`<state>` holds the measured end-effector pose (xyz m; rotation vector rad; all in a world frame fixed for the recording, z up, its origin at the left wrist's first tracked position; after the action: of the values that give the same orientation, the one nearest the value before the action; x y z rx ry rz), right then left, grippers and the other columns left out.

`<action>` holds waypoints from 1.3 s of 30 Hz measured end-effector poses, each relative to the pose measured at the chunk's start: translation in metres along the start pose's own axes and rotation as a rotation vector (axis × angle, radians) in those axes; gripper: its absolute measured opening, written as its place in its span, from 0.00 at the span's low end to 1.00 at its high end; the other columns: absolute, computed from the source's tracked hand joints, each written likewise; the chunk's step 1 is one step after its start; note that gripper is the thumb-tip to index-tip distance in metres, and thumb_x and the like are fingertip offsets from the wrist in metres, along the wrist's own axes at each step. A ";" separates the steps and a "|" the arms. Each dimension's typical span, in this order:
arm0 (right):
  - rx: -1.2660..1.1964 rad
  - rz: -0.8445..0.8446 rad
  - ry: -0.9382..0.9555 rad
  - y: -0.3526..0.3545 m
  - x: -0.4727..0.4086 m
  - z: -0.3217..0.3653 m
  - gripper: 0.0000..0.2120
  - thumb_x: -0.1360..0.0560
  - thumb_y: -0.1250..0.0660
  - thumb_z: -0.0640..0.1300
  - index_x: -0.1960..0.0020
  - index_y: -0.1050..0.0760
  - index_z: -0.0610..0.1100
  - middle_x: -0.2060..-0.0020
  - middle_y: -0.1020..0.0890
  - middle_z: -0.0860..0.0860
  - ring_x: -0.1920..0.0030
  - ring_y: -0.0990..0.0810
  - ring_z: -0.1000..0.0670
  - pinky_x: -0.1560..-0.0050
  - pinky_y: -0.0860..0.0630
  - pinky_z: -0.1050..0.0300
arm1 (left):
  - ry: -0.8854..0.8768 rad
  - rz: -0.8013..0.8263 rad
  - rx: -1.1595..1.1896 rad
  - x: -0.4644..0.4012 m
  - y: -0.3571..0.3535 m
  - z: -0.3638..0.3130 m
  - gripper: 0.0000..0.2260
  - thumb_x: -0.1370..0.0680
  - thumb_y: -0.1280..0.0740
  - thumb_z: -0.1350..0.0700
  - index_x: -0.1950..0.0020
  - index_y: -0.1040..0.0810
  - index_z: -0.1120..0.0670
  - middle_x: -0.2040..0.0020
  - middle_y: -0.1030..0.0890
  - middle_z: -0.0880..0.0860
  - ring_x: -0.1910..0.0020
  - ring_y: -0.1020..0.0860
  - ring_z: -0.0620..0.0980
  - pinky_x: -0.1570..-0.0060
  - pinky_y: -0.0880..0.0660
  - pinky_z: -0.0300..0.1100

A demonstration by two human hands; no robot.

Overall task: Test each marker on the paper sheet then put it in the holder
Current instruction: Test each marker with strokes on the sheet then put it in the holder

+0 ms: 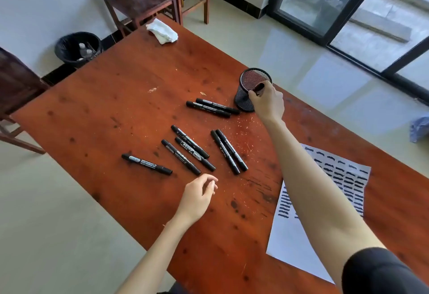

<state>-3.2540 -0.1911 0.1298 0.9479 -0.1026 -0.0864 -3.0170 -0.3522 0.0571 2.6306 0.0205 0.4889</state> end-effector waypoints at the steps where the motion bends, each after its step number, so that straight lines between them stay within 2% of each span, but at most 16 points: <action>1: -0.006 0.011 -0.002 -0.001 0.002 -0.001 0.20 0.25 0.36 0.50 0.36 0.32 0.45 0.49 0.19 0.43 0.46 0.24 0.41 0.55 0.29 0.53 | 0.000 0.003 0.001 0.000 -0.001 0.001 0.07 0.21 0.41 0.59 0.50 0.23 0.52 0.58 0.20 0.47 0.58 0.21 0.43 0.61 0.29 0.27; 4: -0.041 -0.056 -0.010 0.009 0.016 -0.004 0.26 0.25 0.36 0.48 0.31 0.39 0.43 0.57 0.19 0.46 0.54 0.24 0.45 0.58 0.30 0.54 | 0.004 0.008 -0.003 0.000 -0.002 0.002 0.07 0.21 0.41 0.59 0.50 0.23 0.52 0.58 0.20 0.47 0.57 0.22 0.43 0.61 0.29 0.26; 6: -0.108 -0.164 0.018 0.020 0.038 -0.007 0.21 0.25 0.36 0.46 0.35 0.36 0.41 0.65 0.22 0.51 0.61 0.25 0.47 0.61 0.32 0.56 | 0.009 0.007 0.000 0.001 -0.002 0.004 0.07 0.21 0.41 0.59 0.50 0.24 0.51 0.58 0.20 0.47 0.57 0.22 0.43 0.62 0.30 0.25; 8: -0.155 -0.164 0.094 0.013 0.063 -0.010 0.11 0.24 0.36 0.43 0.45 0.30 0.39 0.69 0.26 0.54 0.66 0.27 0.49 0.64 0.33 0.56 | 0.019 0.008 0.012 0.005 -0.002 0.006 0.07 0.21 0.41 0.59 0.51 0.24 0.51 0.58 0.20 0.47 0.57 0.21 0.43 0.62 0.30 0.24; 10: -0.130 -0.004 0.146 -0.016 0.082 -0.019 0.06 0.24 0.36 0.44 0.51 0.28 0.40 0.65 0.23 0.51 0.64 0.25 0.49 0.63 0.27 0.52 | 0.028 0.011 0.021 0.010 -0.002 0.008 0.07 0.21 0.41 0.59 0.51 0.24 0.52 0.58 0.20 0.47 0.57 0.21 0.43 0.61 0.30 0.24; 12: -0.042 0.191 0.128 -0.049 0.100 -0.034 0.08 0.24 0.35 0.47 0.52 0.28 0.42 0.59 0.24 0.49 0.58 0.24 0.49 0.57 0.25 0.53 | 0.031 0.009 0.015 0.014 -0.002 0.009 0.07 0.21 0.41 0.60 0.51 0.24 0.52 0.58 0.20 0.47 0.58 0.21 0.42 0.61 0.29 0.23; 14: 0.034 0.283 0.091 -0.067 0.115 -0.048 0.10 0.24 0.36 0.50 0.51 0.28 0.43 0.57 0.25 0.49 0.56 0.25 0.48 0.56 0.26 0.53 | 0.033 0.013 0.006 0.019 -0.003 0.010 0.07 0.21 0.41 0.60 0.51 0.24 0.51 0.59 0.20 0.46 0.58 0.21 0.41 0.60 0.29 0.24; 18: 0.229 0.287 0.135 -0.075 0.132 -0.056 0.11 0.23 0.39 0.50 0.52 0.29 0.41 0.55 0.25 0.46 0.53 0.26 0.45 0.61 0.31 0.55 | 0.035 0.016 -0.008 0.029 -0.002 0.012 0.08 0.21 0.41 0.61 0.51 0.24 0.50 0.58 0.20 0.46 0.58 0.21 0.41 0.60 0.29 0.24; 22: 0.274 0.250 0.146 -0.064 0.133 -0.054 0.12 0.21 0.41 0.49 0.50 0.30 0.39 0.52 0.25 0.44 0.50 0.27 0.43 0.56 0.30 0.51 | 0.025 0.012 -0.021 0.037 -0.002 0.009 0.08 0.21 0.41 0.60 0.51 0.24 0.50 0.58 0.20 0.46 0.57 0.21 0.41 0.60 0.29 0.24; 26: 0.062 0.169 0.066 -0.022 0.143 -0.064 0.11 0.20 0.43 0.49 0.52 0.32 0.41 0.59 0.23 0.45 0.61 0.27 0.45 0.63 0.34 0.53 | -0.031 0.013 -0.029 0.043 -0.004 -0.007 0.08 0.21 0.41 0.60 0.50 0.25 0.49 0.57 0.20 0.47 0.57 0.21 0.42 0.60 0.29 0.24; 29: -0.196 0.147 0.054 0.019 0.174 -0.073 0.07 0.21 0.40 0.47 0.54 0.32 0.44 0.66 0.22 0.45 0.70 0.28 0.49 0.69 0.34 0.57 | -0.078 -0.007 -0.007 0.044 -0.008 -0.026 0.09 0.21 0.41 0.59 0.41 0.27 0.52 0.53 0.21 0.49 0.56 0.21 0.44 0.60 0.28 0.26; 30: -0.255 0.149 0.055 0.031 0.189 -0.077 0.07 0.22 0.38 0.46 0.55 0.30 0.44 0.67 0.21 0.45 0.71 0.29 0.49 0.71 0.34 0.58 | -0.098 -0.023 0.007 0.045 -0.009 -0.034 0.12 0.21 0.41 0.58 0.37 0.30 0.53 0.50 0.22 0.50 0.55 0.21 0.44 0.59 0.27 0.28; 32: -0.363 0.158 0.032 0.053 0.221 -0.089 0.05 0.24 0.35 0.46 0.58 0.27 0.48 0.68 0.20 0.45 0.71 0.26 0.46 0.70 0.30 0.53 | -0.141 -0.047 0.056 0.049 -0.015 -0.052 0.19 0.20 0.42 0.56 0.30 0.38 0.52 0.45 0.25 0.49 0.53 0.21 0.46 0.57 0.26 0.33; 34: -0.456 0.159 0.009 0.073 0.254 -0.102 0.06 0.26 0.31 0.44 0.60 0.24 0.52 0.70 0.20 0.46 0.71 0.25 0.46 0.68 0.28 0.51 | -0.180 -0.032 0.101 0.056 -0.027 -0.070 0.22 0.20 0.43 0.53 0.27 0.43 0.52 0.43 0.27 0.48 0.52 0.23 0.46 0.53 0.26 0.37; 36: -0.573 0.136 -0.023 0.091 0.281 -0.115 0.05 0.28 0.29 0.41 0.61 0.22 0.49 0.72 0.21 0.50 0.73 0.26 0.53 0.70 0.29 0.59 | -0.227 0.045 0.050 0.062 -0.045 -0.085 0.20 0.20 0.44 0.51 0.29 0.38 0.51 0.45 0.25 0.48 0.53 0.25 0.44 0.50 0.30 0.33; 39: -0.795 0.051 -0.158 0.107 0.307 -0.147 0.05 0.28 0.29 0.37 0.63 0.20 0.43 0.75 0.23 0.53 0.73 0.28 0.56 0.70 0.31 0.65 | -0.336 0.246 -0.065 0.079 -0.082 -0.105 0.10 0.21 0.40 0.53 0.44 0.22 0.52 0.54 0.20 0.47 0.62 0.25 0.37 0.60 0.32 0.26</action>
<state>-2.9279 -0.0468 0.1464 0.1432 -0.2180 -0.1408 -2.9738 -0.2254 0.1346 2.6292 -0.4214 0.1169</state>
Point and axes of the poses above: each hand's wrist, its own x-axis away from the middle knuckle, its own y-axis out of the back of the hand, z = x × y, the point moved 10 cm from there along -x, towards the middle knuckle
